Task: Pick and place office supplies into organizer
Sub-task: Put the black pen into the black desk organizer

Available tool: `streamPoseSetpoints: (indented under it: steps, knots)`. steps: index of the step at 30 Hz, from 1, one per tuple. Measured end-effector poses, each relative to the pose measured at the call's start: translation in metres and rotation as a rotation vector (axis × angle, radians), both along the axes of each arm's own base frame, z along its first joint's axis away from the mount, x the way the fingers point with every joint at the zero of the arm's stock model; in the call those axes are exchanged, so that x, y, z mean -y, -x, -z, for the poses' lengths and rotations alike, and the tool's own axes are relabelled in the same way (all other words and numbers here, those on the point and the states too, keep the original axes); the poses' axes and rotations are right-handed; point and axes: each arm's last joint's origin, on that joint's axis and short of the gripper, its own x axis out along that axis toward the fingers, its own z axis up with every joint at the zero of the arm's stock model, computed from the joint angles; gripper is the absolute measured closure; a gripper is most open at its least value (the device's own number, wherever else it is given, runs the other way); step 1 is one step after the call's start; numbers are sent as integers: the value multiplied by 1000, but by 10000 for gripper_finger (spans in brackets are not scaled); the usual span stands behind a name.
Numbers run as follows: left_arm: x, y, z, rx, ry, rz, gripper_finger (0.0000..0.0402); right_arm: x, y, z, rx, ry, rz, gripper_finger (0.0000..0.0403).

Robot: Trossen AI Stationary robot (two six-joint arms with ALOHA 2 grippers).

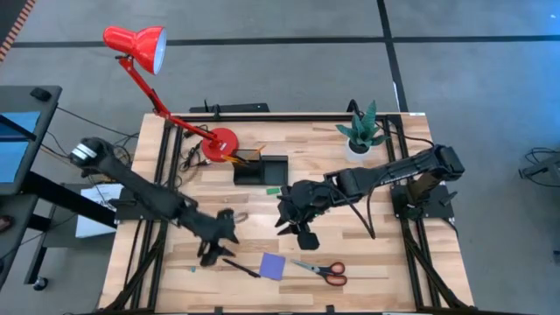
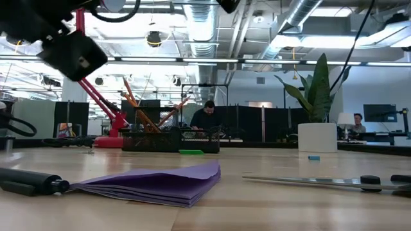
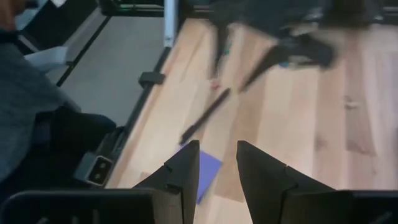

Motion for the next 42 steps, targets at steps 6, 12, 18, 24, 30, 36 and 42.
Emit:
streamPoseSetpoints:
  steps: [6, 12, 18, 24, 30, 36, 42]
  knots:
    - [23, -11, 40, -56, -75, -6, 224, 22, -5, 0, -8, -17, 73, 300]
    - [29, -20, 65, -102, -50, -37, 215, 25, -5, 0, -19, -40, 96, 300]
    - [35, -22, 65, -57, -34, -9, 190, 19, -4, 1, -23, -20, 64, 300]
    - [45, -13, 66, -46, -98, 18, 180, 18, -3, 2, -35, -17, 61, 300]
    - [47, -1, 75, -120, -184, -27, 180, 18, -3, 2, -38, -16, 61, 300]
    - [49, -1, 85, -123, -235, -54, 180, 18, -3, 3, -39, -16, 61, 300]
    - [56, -9, 103, -93, -228, -87, 180, 18, -2, 3, -44, -15, 61, 300]
